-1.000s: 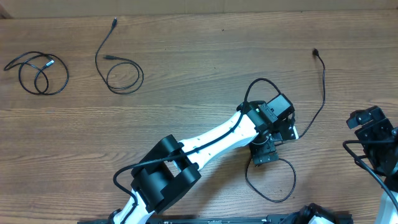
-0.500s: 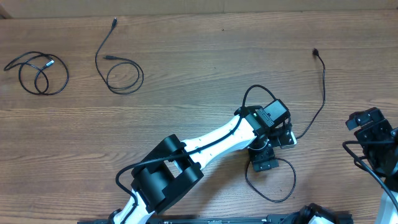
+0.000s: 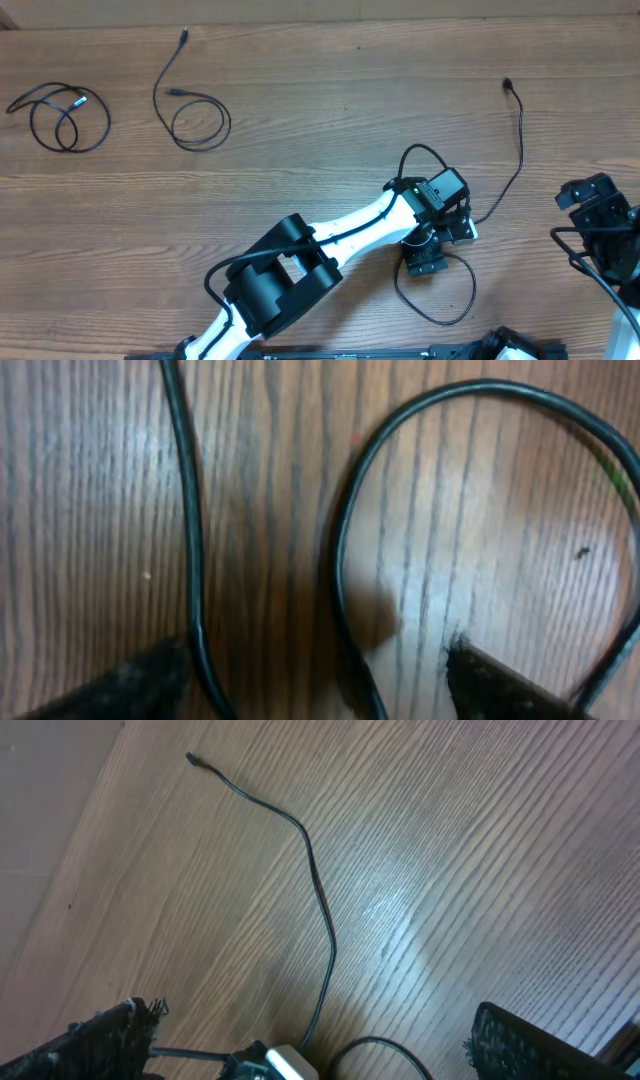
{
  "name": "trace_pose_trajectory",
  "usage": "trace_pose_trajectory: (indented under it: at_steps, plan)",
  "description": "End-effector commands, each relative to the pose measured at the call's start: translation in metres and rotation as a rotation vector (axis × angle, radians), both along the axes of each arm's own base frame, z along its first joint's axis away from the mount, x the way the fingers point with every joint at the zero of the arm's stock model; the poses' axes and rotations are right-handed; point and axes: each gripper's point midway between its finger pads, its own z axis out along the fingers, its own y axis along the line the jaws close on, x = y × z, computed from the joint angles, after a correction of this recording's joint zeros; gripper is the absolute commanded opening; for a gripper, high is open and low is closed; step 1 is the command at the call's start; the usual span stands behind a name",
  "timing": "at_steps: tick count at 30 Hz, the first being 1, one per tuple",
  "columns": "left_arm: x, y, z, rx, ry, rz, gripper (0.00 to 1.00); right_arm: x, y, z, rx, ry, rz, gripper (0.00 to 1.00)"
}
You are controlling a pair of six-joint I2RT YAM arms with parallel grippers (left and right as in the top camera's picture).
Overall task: Untangle cables
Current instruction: 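Grasp the black cable with the left gripper and lift it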
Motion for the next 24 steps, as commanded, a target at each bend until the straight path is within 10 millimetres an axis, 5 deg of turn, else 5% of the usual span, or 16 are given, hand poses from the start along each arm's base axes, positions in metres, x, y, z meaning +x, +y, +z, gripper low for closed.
trace_pose_trajectory:
  at_steps: [1, 2, 9, 13, 16, 24]
  plan:
    - [0.0, 0.014, -0.027, 0.091, -0.023, 0.006, 0.42, -0.001, -0.004, 0.004, -0.019, -0.008, -0.01, 1.0]
    - [0.007, 0.018, -0.029, 0.117, -0.062, 0.016, 0.24, -0.001, -0.003, 0.004, -0.018, -0.006, -0.01, 1.0]
    - [0.04, 0.039, -0.032, 0.237, -0.243, 0.064, 0.04, -0.003, -0.002, 0.002, -0.012, 0.004, -0.01, 1.0]
    - [0.067, 0.059, -0.028, 0.335, -0.386, 0.121, 0.04, -0.004, -0.001, 0.001, -0.009, 0.01, -0.01, 1.0]
    - [0.095, 0.091, -0.018, 0.456, -0.504, 0.242, 0.04, -0.004, -0.002, 0.001, -0.009, 0.01, -0.01, 1.0]
    - [0.142, 0.173, 0.036, 0.588, -0.555, 0.502, 0.04, -0.004, -0.001, 0.001, -0.008, 0.01, -0.009, 1.0]
